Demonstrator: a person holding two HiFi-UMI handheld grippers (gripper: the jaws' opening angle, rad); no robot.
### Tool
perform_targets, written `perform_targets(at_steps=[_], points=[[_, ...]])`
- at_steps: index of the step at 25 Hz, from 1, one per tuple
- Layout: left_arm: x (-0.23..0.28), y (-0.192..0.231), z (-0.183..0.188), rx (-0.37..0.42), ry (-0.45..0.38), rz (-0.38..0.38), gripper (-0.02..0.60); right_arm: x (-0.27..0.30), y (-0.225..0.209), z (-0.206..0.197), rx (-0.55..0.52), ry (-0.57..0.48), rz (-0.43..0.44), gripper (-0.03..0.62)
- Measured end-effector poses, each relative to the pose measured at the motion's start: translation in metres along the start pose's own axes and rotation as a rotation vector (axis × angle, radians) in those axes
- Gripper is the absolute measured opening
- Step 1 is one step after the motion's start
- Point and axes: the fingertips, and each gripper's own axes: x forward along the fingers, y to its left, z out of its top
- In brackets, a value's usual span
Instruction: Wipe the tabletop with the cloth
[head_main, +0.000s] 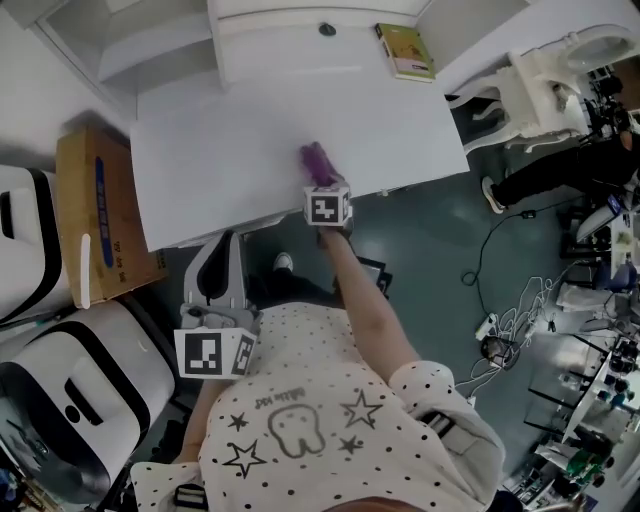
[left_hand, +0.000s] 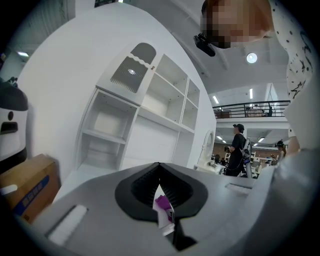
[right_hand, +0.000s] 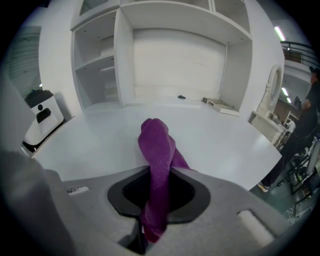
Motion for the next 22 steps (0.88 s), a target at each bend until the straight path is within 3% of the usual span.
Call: perform_targets(at_steps=[22], points=[[-0.01, 0.053, 0.021, -0.006, 0.023, -0.03, -0.006, -0.003, 0.031, -0.006, 0.033, 0.017, -0.073, 0.063]])
